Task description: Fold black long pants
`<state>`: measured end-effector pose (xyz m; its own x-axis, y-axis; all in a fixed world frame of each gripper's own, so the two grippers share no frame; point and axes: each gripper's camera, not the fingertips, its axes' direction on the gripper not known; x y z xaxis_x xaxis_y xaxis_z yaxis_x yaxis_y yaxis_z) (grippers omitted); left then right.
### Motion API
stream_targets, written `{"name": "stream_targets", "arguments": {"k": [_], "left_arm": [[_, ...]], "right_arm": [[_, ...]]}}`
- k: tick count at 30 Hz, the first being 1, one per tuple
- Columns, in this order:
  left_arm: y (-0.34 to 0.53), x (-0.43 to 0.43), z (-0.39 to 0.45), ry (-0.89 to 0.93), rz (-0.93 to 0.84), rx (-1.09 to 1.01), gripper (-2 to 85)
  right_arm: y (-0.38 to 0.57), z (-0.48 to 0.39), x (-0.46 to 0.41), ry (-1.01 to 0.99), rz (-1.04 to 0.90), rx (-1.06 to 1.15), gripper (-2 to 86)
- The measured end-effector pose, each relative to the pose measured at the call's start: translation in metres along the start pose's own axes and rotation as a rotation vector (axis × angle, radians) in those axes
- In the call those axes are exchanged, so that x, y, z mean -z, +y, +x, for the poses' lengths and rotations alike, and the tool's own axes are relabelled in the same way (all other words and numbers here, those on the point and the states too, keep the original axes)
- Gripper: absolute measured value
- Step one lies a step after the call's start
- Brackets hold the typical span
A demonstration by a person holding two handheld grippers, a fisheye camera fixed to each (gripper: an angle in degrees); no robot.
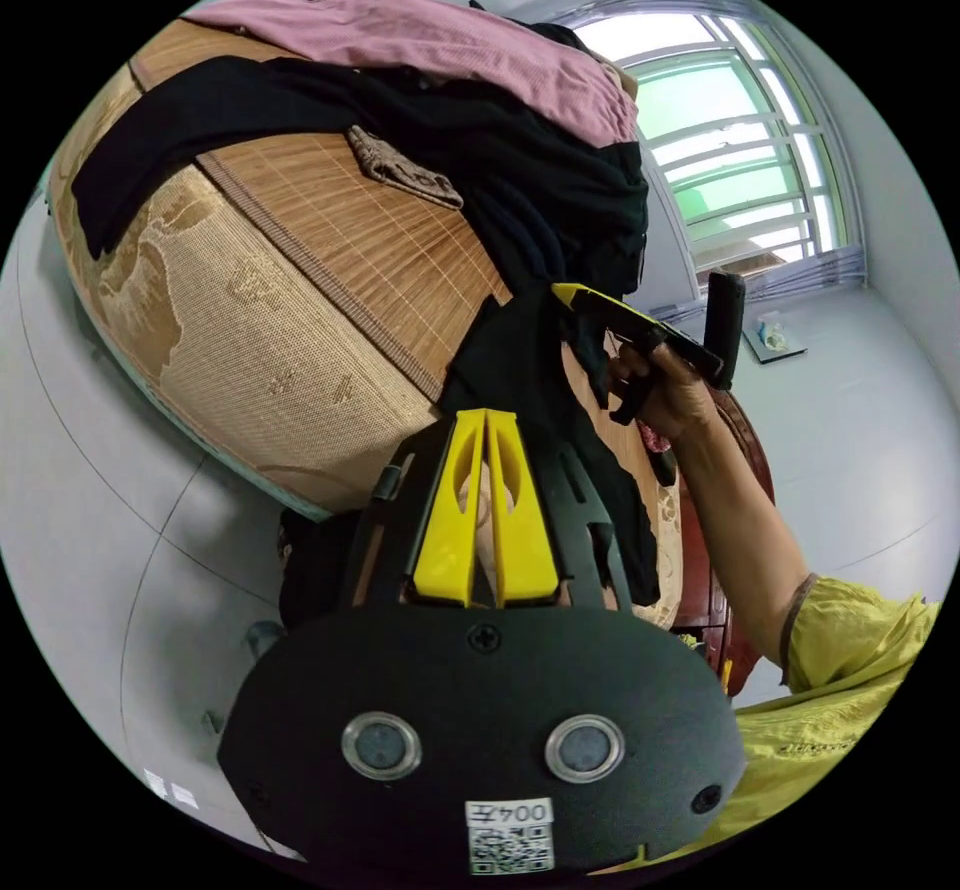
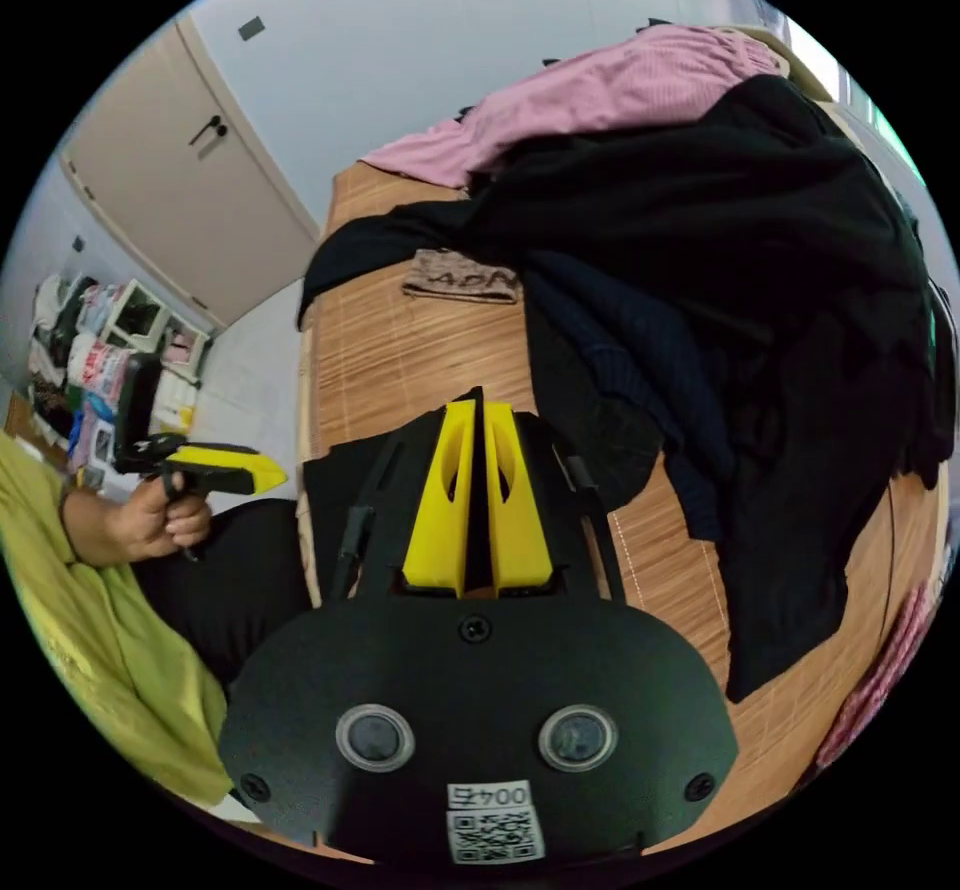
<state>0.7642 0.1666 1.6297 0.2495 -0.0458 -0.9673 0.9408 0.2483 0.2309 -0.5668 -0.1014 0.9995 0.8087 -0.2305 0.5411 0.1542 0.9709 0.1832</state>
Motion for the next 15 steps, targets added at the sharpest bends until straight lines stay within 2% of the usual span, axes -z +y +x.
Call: {"name": "stream_targets", "arguments": {"k": [2, 4, 6, 8, 15], "left_arm": [[-0.003, 0.001, 0.0, -0.006, 0.0, -0.004, 0.9], [-0.01, 0.003, 0.001, -0.02, -0.008, -0.018, 1.2], [-0.014, 0.005, 0.0, -0.035, -0.005, -0.019, 1.4], [-0.017, 0.007, -0.001, -0.038, 0.003, -0.008, 1.6], [-0.029, 0.016, -0.003, -0.033, 0.011, 0.028, 2.0]], "right_arm": [[0.002, -0.008, 0.004, 0.173, 0.062, -0.069, 2.1], [0.006, -0.016, 0.013, 0.193, 0.098, -0.091, 4.0], [0.013, -0.03, 0.024, 0.13, 0.128, -0.098, 5.4], [0.025, -0.063, 0.029, -0.035, 0.123, 0.018, 5.2], [0.051, -0.14, 0.0, -0.021, -0.03, 0.194, 5.7]]}}
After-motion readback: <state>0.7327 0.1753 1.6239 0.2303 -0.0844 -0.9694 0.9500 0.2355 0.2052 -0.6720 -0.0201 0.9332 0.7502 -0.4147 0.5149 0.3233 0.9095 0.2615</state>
